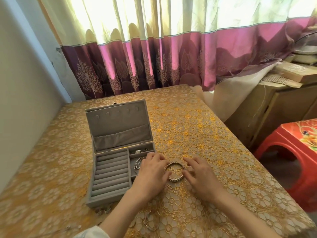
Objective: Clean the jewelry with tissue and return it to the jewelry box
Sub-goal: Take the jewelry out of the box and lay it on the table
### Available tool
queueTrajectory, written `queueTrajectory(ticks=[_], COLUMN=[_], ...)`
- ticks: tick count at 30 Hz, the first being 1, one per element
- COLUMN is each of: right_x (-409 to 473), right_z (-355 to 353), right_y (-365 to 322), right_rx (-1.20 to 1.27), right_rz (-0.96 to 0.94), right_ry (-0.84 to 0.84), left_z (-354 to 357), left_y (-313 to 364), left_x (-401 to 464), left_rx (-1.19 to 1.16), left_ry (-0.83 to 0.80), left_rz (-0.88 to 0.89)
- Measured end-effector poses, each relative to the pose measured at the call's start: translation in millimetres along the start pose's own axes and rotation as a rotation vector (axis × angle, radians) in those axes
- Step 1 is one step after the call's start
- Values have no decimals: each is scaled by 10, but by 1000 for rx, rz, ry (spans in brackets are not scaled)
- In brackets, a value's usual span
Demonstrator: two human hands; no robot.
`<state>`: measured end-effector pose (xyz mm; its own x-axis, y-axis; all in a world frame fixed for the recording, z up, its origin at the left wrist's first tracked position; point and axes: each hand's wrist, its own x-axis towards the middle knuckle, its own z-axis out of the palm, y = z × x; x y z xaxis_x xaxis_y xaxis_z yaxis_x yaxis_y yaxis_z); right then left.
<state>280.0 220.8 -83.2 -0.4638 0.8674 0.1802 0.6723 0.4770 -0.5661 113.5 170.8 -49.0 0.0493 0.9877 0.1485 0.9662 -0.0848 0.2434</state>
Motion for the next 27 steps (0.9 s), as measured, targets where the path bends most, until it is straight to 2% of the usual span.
queueTrajectory(ticks=[3,5,11,19,23,27], right_x=[19,52,216,481,553,556], right_z=[-14,-9,74,305,415,461], right_y=[-114,-210,-518,-939,-1037,-1048], right_rx=[-9,-3,13,-73,-206,-194], right_rz=[-57,-96,-163,-165,-121,-102], right_ry=[35,46,12,-130,-207,-199], left_z=[-91,-149,-203,-130,-108,-103], left_y=[-155,-308,-728,-846,-861,-860], left_x=[-97,-162,-353,-406,-416,-378], left_rx=[-132,-139,-123,-159,-167,-160], left_ry=[144,179,216,245,261,237], left_rz=[21,-18,-156,-182,-183,-192])
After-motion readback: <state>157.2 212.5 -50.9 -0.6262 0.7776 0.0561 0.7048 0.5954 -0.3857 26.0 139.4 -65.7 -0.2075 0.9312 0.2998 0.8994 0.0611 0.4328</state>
